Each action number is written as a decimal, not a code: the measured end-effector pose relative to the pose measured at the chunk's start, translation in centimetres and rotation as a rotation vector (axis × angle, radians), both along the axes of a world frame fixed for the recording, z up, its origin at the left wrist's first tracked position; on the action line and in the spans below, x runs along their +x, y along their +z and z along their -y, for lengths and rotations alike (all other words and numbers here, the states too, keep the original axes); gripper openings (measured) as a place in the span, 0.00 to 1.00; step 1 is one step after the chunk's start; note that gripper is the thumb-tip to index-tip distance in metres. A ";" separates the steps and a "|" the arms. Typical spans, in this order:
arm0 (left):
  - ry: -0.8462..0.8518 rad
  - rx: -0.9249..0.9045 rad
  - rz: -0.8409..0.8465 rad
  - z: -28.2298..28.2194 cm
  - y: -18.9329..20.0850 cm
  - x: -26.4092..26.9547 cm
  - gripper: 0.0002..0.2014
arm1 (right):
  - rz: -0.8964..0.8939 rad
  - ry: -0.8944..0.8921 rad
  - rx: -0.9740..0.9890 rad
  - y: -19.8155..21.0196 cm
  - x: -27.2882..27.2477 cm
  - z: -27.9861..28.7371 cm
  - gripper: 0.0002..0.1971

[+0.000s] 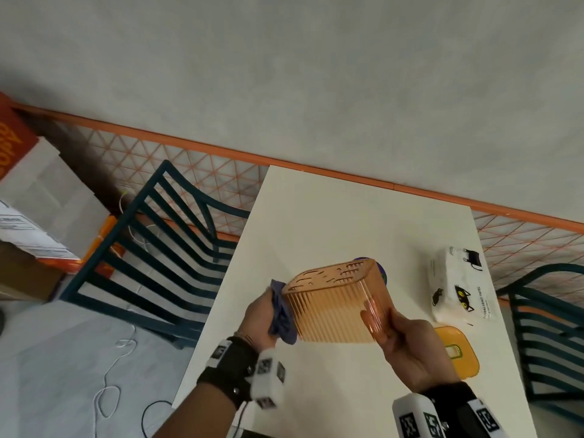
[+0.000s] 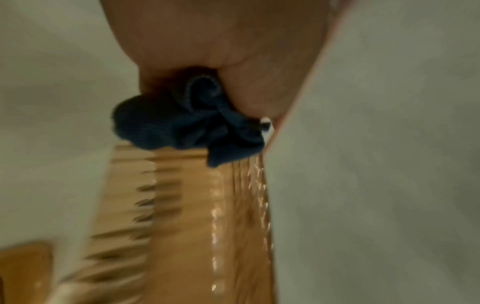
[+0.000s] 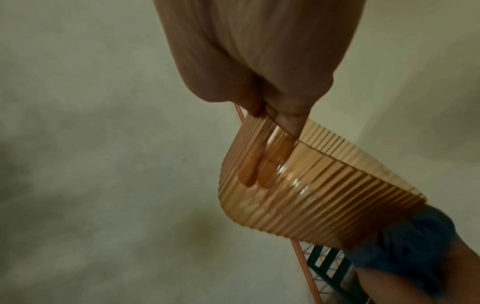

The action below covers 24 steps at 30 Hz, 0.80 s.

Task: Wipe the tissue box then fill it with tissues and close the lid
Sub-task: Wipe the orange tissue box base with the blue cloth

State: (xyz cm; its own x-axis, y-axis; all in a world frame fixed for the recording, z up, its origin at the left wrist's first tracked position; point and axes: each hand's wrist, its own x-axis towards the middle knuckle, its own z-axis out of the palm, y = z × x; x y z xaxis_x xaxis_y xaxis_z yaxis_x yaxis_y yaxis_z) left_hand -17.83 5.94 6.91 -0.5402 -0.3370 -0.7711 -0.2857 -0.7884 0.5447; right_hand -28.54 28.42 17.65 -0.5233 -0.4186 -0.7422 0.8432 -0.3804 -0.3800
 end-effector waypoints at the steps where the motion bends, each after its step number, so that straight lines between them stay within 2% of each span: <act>1: -0.041 0.052 0.022 0.7 -0.5 0.0 0.18 | -0.005 0.014 0.020 -0.4 0.0 -0.4 0.17; 3: -0.154 0.065 0.090 1.8 -0.1 -0.5 0.22 | -0.036 0.082 0.071 -0.9 -0.2 -1.0 0.16; 5: -0.320 -0.021 0.106 2.3 1.5 -1.1 0.25 | -0.096 0.156 0.121 -1.0 -0.5 -1.5 0.15; 7: -0.374 -0.071 0.107 2.4 3.5 -1.5 0.20 | -0.171 0.249 0.163 -1.4 -0.8 -2.2 0.14; 9: -0.399 -0.122 0.092 2.4 4.4 -1.5 0.14 | -0.276 0.335 0.206 -1.2 -1.1 -2.8 0.14; 11: -0.382 -0.143 0.009 2.3 5.0 -1.4 0.09 | -0.378 0.458 0.205 -1.4 -1.7 -3.7 0.24; 12: -0.372 -0.170 -0.018 2.3 5.1 -1.2 0.07 | -0.427 0.511 0.202 -1.1 -1.7 -4.0 0.21; 13: -0.373 -0.215 -0.035 2.5 4.8 -0.9 0.06 | -0.479 0.560 0.201 -0.8 -1.8 -4.4 0.13; 14: -0.347 -0.233 -0.050 2.4 4.8 -0.5 0.06 | -0.525 0.608 0.212 -0.7 -1.9 -4.7 0.10; 16: -0.288 -0.274 -0.051 2.4 5.1 0.9 0.06 | -0.618 0.712 0.239 0.0 -1.8 -4.8 0.12; 18: -0.281 -0.427 0.075 2.8 4.0 3.1 0.06 | -0.718 0.819 0.267 0.4 -1.4 -4.4 0.12; 22: -0.352 -0.819 0.490 2.5 0.3 7.9 0.06 | -0.904 1.015 0.428 -0.8 -0.9 -3.8 0.16; 24: -0.329 -0.926 0.571 2.1 -2.0 9.7 0.06 | -0.997 1.084 0.482 -1.3 -0.7 -3.8 0.18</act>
